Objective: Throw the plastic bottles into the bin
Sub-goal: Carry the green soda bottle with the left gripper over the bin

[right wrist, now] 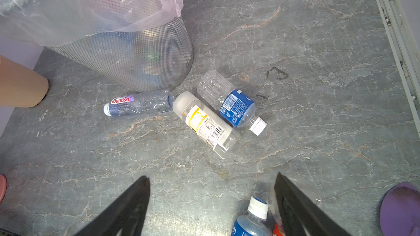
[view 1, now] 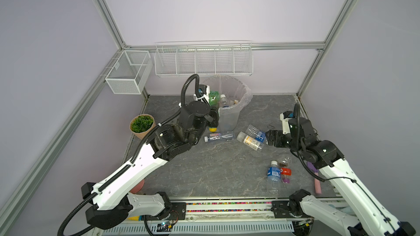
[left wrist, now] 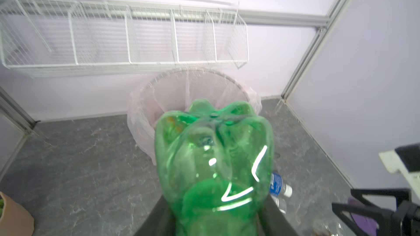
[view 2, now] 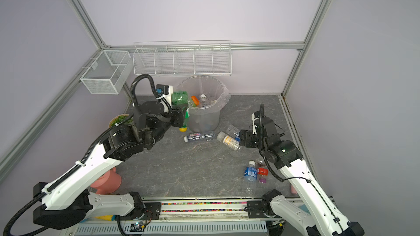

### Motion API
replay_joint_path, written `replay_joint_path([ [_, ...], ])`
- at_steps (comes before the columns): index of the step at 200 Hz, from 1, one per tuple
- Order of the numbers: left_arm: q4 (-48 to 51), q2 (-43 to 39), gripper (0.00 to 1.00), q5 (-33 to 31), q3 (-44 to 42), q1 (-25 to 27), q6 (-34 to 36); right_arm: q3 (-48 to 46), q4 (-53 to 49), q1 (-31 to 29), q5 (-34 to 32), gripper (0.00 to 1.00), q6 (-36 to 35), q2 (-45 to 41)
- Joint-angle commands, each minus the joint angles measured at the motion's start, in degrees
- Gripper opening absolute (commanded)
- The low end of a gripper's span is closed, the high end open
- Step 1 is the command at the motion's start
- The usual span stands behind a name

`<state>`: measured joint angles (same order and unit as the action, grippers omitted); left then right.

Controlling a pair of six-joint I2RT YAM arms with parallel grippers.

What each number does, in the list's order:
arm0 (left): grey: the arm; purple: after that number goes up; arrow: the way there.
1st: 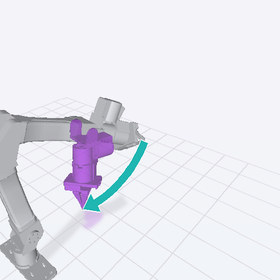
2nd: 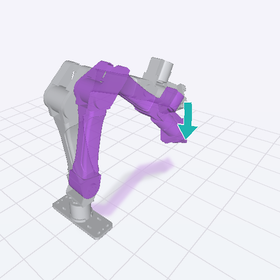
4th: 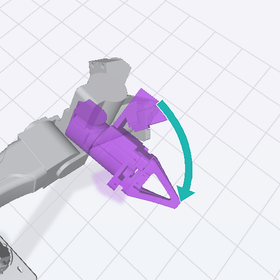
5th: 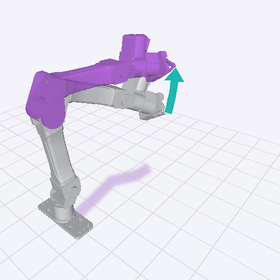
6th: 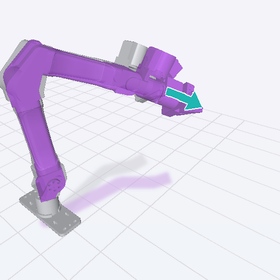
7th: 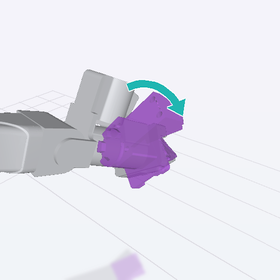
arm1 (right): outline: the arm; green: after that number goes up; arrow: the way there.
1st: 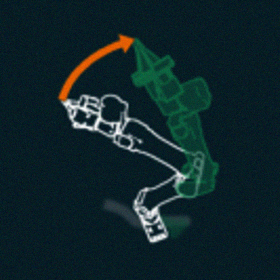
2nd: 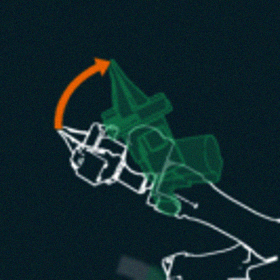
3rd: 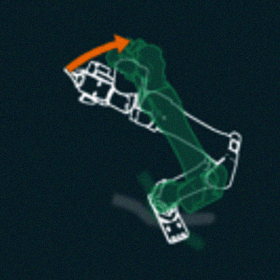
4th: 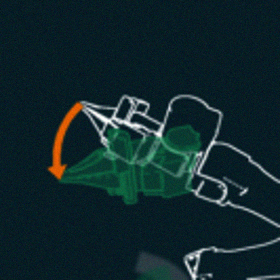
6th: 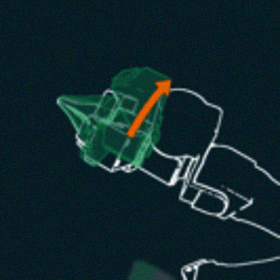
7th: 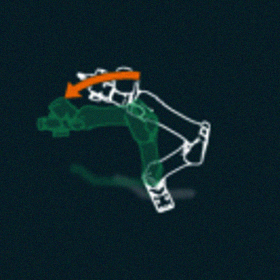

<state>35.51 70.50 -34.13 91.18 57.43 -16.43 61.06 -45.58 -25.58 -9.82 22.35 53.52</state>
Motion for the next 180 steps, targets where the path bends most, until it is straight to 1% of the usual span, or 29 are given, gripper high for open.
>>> replay_joint_path([
  [1, -8.8, -2.4, 0.1, -4.7, 1.0, -0.3, 5.4, -1.3, 0.5, 0.3, 0.8, 0.88, 0.8, -0.4],
  [8, -10.9, -2.9, 0.1, -4.7, 0.9, -0.3, 6.1, -1.2, 0.6, 0.3, 0.7, 0.88, 0.9, -0.4],
  [13, -12.3, -3.2, 0.1, -6.5, 0.8, -0.3, 6.9, -1.2, 0.6, 0.3, 0.7, 0.89, 0.8, -0.4],
  [36, -18.0, -3.8, 0.1, -8.0, 1.6, -0.3, 10.6, -1.4, 0.8, 0.3, 0.8, 0.88, 0.8, -0.4],
  [68, -25.4, -3.6, 0.1, -7.1, 2.7, -0.3, 15.2, -1.5, 0.9, 0.3, 1.2, 0.88, 0.7, -0.3],
  [93, -30.4, -1.3, 0.11, -6.4, 4.2, -0.3, 19.8, -1.6, 1.1, 0.4, 1.4, 0.89, 0.9, -0.3],
  [108, -35.4, 1.3, 0.1, -6.3, 4.3, -1.1, 23.2, -1.7, 1.3, 0.3, 1.9, 0.88, 1.0, -0.2],
  [114, -35.2, 2.9, 0.1, -5.5, 5.2, -2.7, 22.7, -1.6, 1.4, 0.3, 2.1, 0.88, 1.1, -0.1],
  [118, -33.9, 4.0, 0.1, -3.1, 6.6, -4.0, 21.4, -1.6, 1.4, 0.3, 2.3, 0.89, 1.1, 0.0],
  [128, -28.5, 8.1, 0.1, 1.5, 11.1, -7.9, 16.8, -1.1, 1.1, 0.3, 2.5, 0.88, 1.2, 0.0],
  [135, -25.2, 11.1, 0.11, 3.9, 14.4, -10.4, 14.6, -0.8, 0.7, 0.3, 2.5, 0.88, 1.3, -0.1],
  [140, -23.0, 13.2, 0.13, 5.5, 16.7, -11.7, 13.7, -0.6, 0.5, 0.3, 2.5, 0.88, 1.3, -0.3],
  [150, -15.8, 18.6, 0.2, 9.3, 23.1, -14.2, 11.8, -0.5, 0.3, 0.2, 2.2, 0.88, 1.2, -0.8],
  [157, -10.0, 22.6, 0.31, 11.2, 28.6, -15.5, 10.4, -0.5, 0.1, 0.3, 2.0, 0.88, 1.2, -1.2],
  [162, -5.7, 25.8, 0.45, 13.3, 32.4, -16.5, 9.8, -0.6, 0.0, 0.3, 1.9, 0.89, 1.1, -1.5],
  [170, 1.1, 30.6, 0.82, 15.4, 38.9, -17.3, 9.6, -0.6, -0.1, 0.3, 1.7, 0.89, 1.0, -1.8],
  [174, 4.4, 33.0, 0.97, 14.8, 42.3, -17.4, 9.2, -0.6, -0.2, 0.3, 1.7, 0.88, 1.0, -2.0],
  [176, 6.0, 34.1, 1.0, 14.3, 43.8, -17.4, 9.0, -0.6, -0.3, 0.3, 1.8, 0.88, 1.0, -2.0],
  [180, 9.3, 36.4, 0.99, 13.6, 47.5, -17.4, 8.7, -0.6, -0.4, 0.3, 1.8, 0.88, 1.0, -2.1],
])
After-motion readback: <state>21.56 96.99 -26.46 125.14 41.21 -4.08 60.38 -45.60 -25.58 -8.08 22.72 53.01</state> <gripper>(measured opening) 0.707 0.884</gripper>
